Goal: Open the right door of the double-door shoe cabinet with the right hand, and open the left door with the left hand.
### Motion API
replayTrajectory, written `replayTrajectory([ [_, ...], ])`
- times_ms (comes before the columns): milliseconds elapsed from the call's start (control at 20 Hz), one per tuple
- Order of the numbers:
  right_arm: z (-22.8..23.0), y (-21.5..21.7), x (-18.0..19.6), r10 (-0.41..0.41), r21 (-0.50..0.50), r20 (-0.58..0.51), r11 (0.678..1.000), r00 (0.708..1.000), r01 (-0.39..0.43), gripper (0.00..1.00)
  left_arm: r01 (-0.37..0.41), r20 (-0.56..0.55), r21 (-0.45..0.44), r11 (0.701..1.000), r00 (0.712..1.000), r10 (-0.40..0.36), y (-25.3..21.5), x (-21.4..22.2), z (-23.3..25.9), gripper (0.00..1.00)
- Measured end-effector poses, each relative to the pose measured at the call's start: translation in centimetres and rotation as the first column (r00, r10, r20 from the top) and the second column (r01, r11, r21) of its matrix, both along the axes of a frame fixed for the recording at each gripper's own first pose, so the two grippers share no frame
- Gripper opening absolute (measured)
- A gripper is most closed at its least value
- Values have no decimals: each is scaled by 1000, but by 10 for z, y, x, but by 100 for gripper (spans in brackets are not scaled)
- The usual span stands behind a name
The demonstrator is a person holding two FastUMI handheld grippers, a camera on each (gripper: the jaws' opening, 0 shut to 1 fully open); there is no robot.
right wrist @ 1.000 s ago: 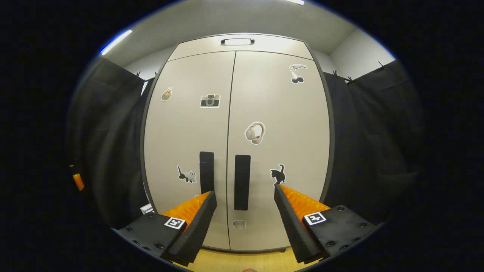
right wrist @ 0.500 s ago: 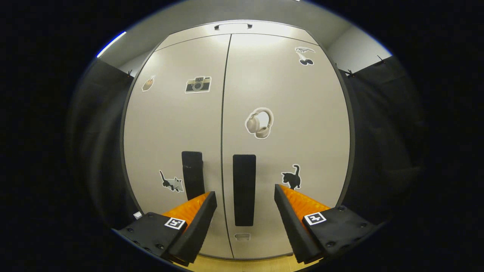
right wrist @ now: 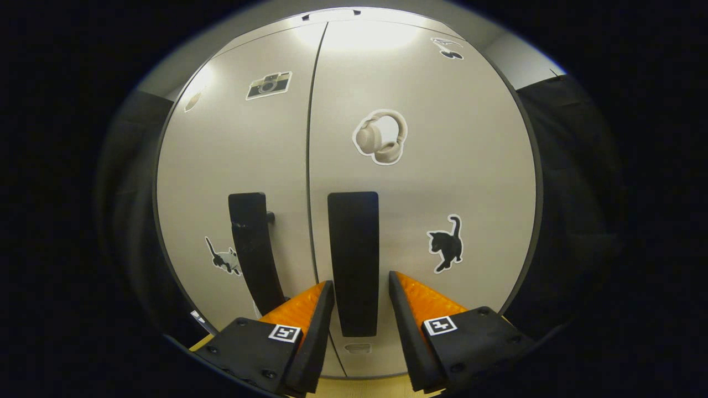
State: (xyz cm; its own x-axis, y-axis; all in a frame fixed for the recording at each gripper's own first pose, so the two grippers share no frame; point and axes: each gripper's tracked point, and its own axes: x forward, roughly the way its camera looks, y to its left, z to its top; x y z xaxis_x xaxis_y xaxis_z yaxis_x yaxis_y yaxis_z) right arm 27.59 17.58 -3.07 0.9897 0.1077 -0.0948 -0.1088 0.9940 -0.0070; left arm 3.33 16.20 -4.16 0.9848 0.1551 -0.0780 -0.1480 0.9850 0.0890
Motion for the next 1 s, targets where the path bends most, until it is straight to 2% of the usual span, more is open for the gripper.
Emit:
replayTrajectory([
  [50, 1, -1, 0, -2, -1, 1, 1000, 1000, 2, 68, 0, -2, 1, 1000, 1000, 0, 1, -1, 0, 94],
  [100, -2, 0, -1, -2, 4, -10, 1000, 1000, 2, 59, -1, -4, 1, 1000, 1000, 1, 1, -2, -1, 94],
  [150, -3, -1, -5, -5, 10, -31, 1000, 999, 5, 44, 0, -5, 0, 1000, 1000, 0, 2, -3, -1, 94],
  [200, -4, 0, 0, -4, 19, -24, 1000, 1000, 4, 40, 1, -6, -3, 1000, 1000, -1, 3, -4, -1, 96],
  [400, -9, -2, -6, -31, 35, -58, 999, 998, 33, 36, 0, -8, -6, 1000, 1000, 0, 7, -11, -1, 94],
  [500, -7, -4, -10, -44, 33, -66, 998, 997, 46, 30, -5, -5, -5, 1000, 1000, 5, 10, -13, 1, 96],
  [600, -6, -6, -14, -50, 13, -62, 999, 997, 50, 30, -5, -8, 1, 1000, 1000, 5, 12, -15, 0, 94],
  [650, -6, -5, -18, -40, 18, -69, 999, 997, 41, 21, -2, -9, 2, 1000, 1000, 2, 12, -19, 2, 94],
  [750, -5, -8, -26, -29, 41, -94, 999, 995, 33, 21, 6, -2, -10, 1000, 1000, -6, 8, -24, 4, 94],
  [1000, -2, -17, -41, -56, 21, -104, 998, 993, 59, 21, 33, 1, -16, 999, 999, -33, 0, -42, 6, 94],
])
